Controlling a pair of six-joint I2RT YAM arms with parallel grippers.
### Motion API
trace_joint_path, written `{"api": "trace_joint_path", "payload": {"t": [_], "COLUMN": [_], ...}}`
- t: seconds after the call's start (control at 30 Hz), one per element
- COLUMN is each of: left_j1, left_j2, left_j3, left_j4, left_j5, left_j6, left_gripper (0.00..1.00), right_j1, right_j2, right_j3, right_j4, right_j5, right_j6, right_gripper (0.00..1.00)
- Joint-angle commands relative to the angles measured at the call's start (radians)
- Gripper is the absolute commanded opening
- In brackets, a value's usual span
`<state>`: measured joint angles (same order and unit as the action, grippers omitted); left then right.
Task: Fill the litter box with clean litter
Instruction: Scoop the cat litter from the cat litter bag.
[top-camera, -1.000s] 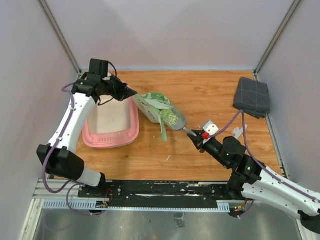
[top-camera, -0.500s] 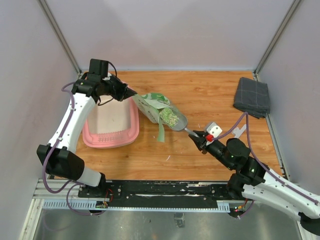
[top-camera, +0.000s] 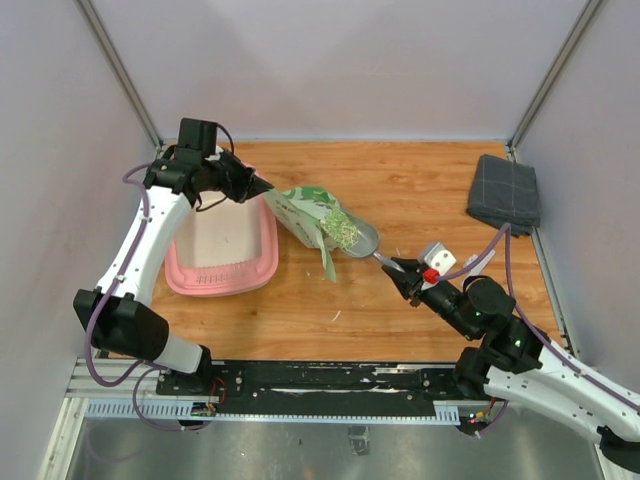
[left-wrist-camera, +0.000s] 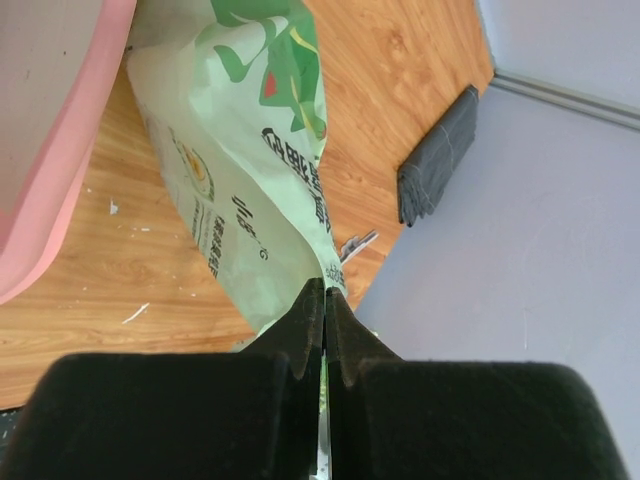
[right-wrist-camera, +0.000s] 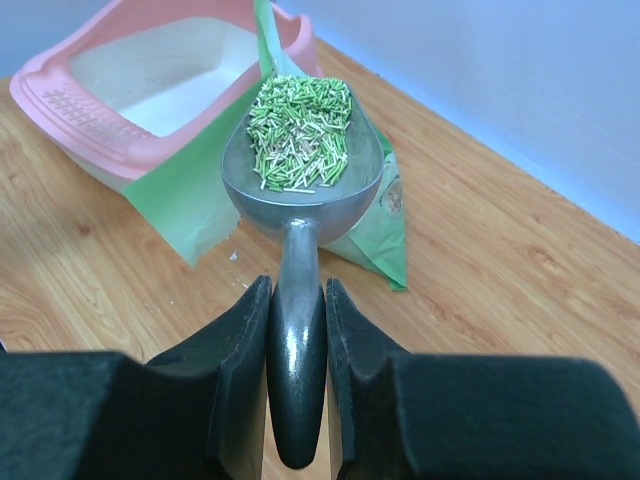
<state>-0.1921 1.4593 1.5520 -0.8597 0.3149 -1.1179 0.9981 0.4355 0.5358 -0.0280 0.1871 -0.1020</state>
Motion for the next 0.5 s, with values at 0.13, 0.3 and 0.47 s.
{"api": "trace_joint_path", "payload": {"t": [0.13, 0.3, 0.47], "left_j1": [0.010, 0.010, 0.011], "left_j2": [-0.028, -0.028, -0.034], "left_j3": [-0.020, -0.030, -0.035], "left_j4": [0.074, 0.075, 0.073], "left_j5": [-0.011, -0.013, -0.013], "left_j6": [0.029, 0.038, 0.051], "left_gripper": [0.00, 0.03, 0.12], "right_j1": [0.000, 0.001, 0.000], "right_j2": [-0.006, 0.019, 0.045], "right_j3": [0.085, 0.110, 0.127], "right_j4": [0.052, 0.054, 0.064], "right_j5": [-0.008, -0.011, -0.017], "right_j6": [-0.021, -0.018, -0.016], "right_gripper": [0.01, 0.01, 0.01]}}
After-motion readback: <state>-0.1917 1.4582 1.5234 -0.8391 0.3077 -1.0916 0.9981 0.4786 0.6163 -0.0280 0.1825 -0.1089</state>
